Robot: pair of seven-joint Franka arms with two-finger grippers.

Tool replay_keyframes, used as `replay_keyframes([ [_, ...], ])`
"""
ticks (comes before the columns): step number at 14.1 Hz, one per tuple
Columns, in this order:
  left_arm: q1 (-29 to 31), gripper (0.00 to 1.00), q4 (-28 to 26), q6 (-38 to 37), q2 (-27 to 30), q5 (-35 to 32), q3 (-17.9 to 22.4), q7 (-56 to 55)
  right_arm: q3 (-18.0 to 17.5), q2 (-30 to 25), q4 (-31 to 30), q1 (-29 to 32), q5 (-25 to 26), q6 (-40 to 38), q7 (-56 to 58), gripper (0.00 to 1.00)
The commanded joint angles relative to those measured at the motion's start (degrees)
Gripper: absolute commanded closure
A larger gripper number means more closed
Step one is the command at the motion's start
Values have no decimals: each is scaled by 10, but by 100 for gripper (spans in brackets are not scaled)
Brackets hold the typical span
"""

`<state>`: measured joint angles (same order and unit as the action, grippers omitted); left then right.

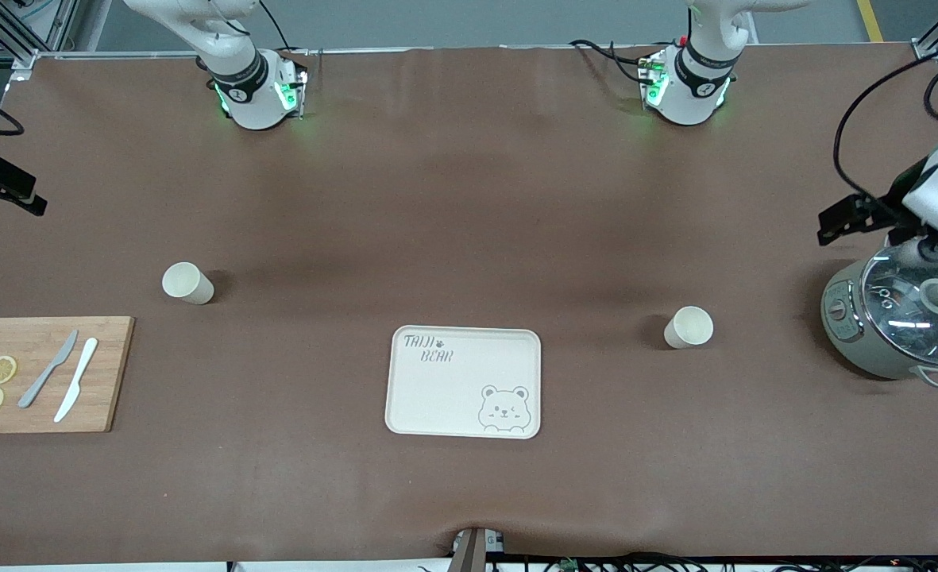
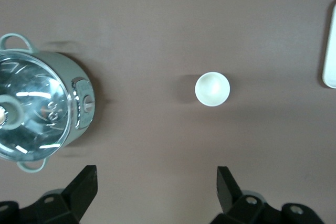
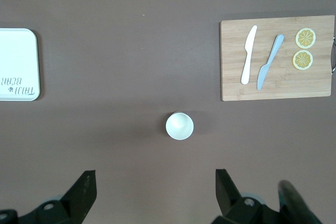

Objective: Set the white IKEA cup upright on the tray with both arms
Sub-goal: 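Move the left gripper from the pot down to the white paper cup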

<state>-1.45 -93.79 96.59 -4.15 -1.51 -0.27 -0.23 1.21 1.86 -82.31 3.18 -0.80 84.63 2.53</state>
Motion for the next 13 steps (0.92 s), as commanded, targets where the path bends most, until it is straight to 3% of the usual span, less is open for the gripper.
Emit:
replay_keyframes([
  [1,1,0,-44,47,0,-2,-4,-2,-1,9,9,1,9,-4,-3,0],
  [7,-2,0,-180,194,8,-1,-21,-4,0,17,2,5,1,-6,-4,0],
  [9,-2,0,-227,253,7,-1,-24,-3,1,65,6,6,11,-3,-3,0],
  [13,-2,0,-296,371,-19,-1,-24,-3,2,77,7,15,1,51,-3,0],
])
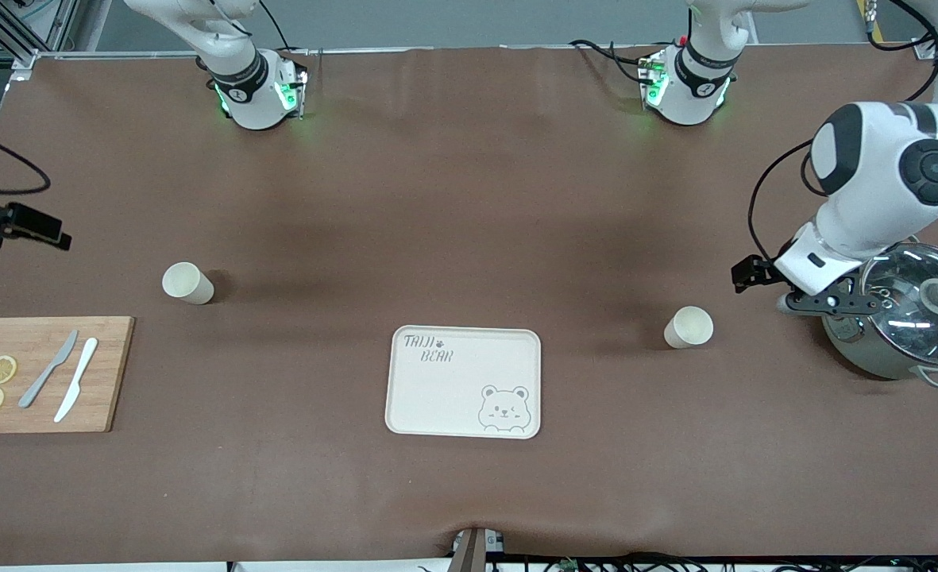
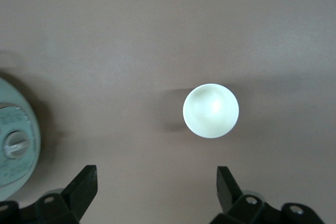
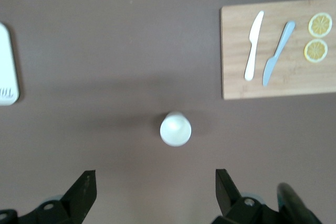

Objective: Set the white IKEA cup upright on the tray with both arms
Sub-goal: 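Move the left gripper from the pot down to the white paper cup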

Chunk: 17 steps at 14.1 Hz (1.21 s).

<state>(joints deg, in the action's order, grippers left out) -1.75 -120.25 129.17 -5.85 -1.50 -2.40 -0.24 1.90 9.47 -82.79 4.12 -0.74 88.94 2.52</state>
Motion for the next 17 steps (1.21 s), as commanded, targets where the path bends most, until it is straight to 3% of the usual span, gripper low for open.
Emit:
replay_keyframes([
  [1,1,3,-31,49,-18,-1,-3,-1,-6,2,12,-1,0,9,-3,0],
  [6,-4,10,-28,132,-96,8,-8,-3,-7,6,8,3,-1,16,-4,0],
  [8,-5,10,-10,150,-121,55,-9,-3,-8,23,9,-1,0,18,-4,0],
  [13,-8,25,15,159,-161,82,-9,-2,-8,72,11,5,-1,18,-4,0],
  [16,-7,55,10,160,-169,83,-9,0,-7,96,9,19,0,15,-4,0],
  [17,-7,77,7,159,-170,83,-9,2,-6,109,9,25,4,18,-7,0],
])
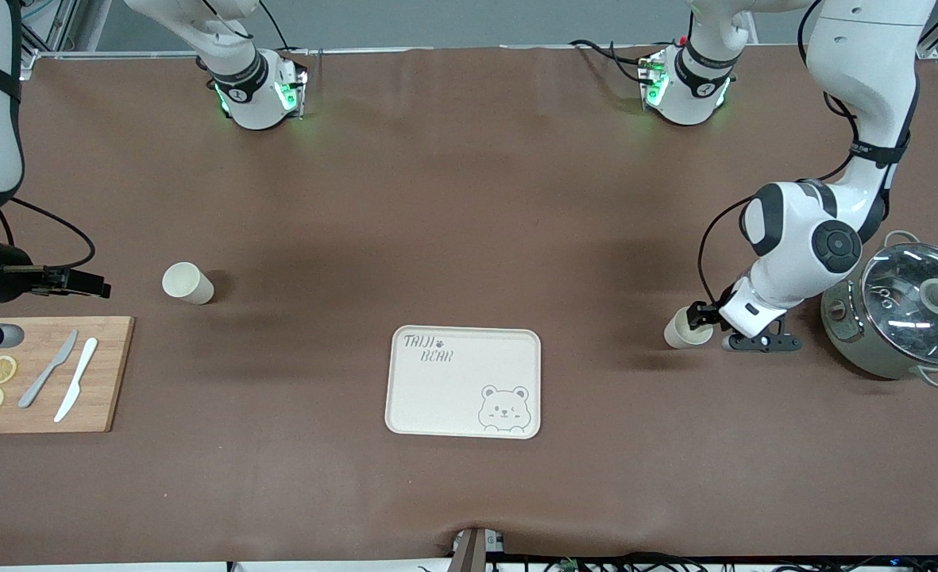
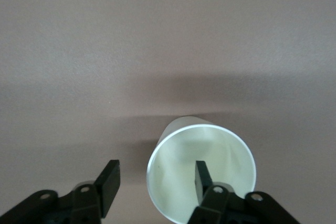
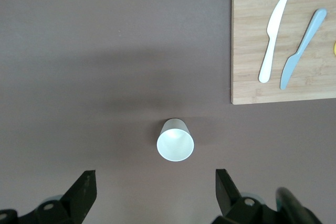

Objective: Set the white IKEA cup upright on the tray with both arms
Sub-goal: 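Move the left gripper from the pot down to the white paper cup, then grasp the cup with the left gripper while the right gripper reaches out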

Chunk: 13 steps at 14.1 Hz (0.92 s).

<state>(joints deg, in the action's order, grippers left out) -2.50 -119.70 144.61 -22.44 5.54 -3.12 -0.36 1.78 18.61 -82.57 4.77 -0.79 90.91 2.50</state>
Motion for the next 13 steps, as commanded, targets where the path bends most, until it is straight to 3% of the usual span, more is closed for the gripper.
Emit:
replay_keyframes([
  [1,-1,100,0,5,-4,12,-2,4,-5,29,7,24,8,-2,-8,0],
  [9,-36,100,20,1,-5,12,-13,-1,-3,63,-4,53,17,0,-2,0],
  [13,-73,100,65,-12,-8,12,-13,-45,-4,47,-109,66,32,105,27,0],
])
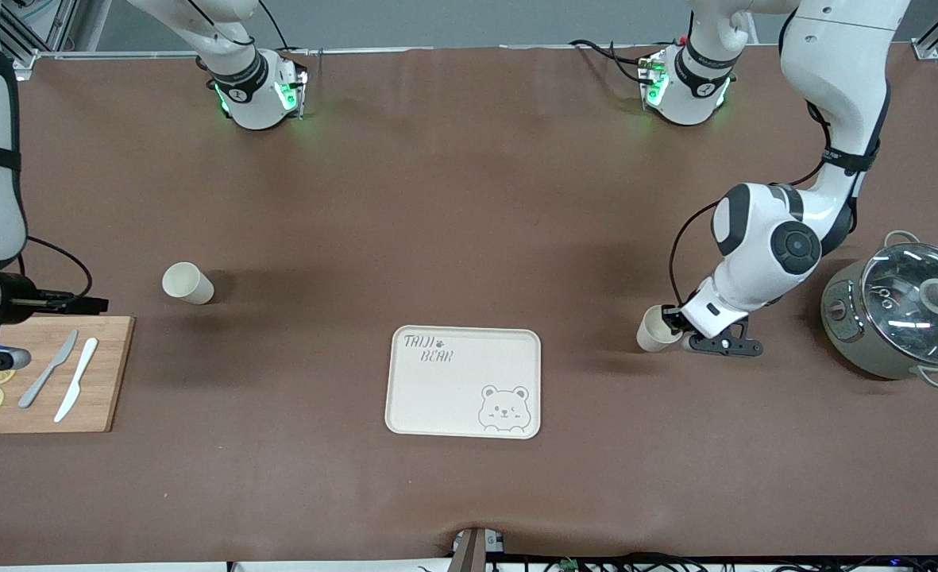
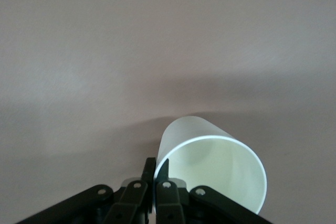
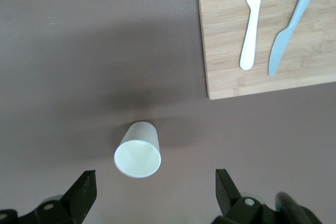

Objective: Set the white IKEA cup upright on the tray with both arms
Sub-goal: 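Grasp the cup with the left gripper while the right gripper reaches out, then carry the cup onto the tray with the left gripper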

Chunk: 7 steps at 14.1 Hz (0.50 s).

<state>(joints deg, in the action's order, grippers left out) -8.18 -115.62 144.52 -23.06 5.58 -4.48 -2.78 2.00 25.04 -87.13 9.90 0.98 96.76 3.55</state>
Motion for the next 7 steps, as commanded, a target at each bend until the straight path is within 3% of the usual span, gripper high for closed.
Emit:
replay_keyframes([
  [1,-26,100,35,-11,-4,13,1,-30,-7,-19,-89,24,14,78,33,0],
  [3,-45,100,66,-11,-18,13,1,-48,-7,-23,-130,38,9,131,60,0],
  [7,-99,100,132,-11,-65,8,2,-137,-8,-45,-189,42,3,139,59,0],
])
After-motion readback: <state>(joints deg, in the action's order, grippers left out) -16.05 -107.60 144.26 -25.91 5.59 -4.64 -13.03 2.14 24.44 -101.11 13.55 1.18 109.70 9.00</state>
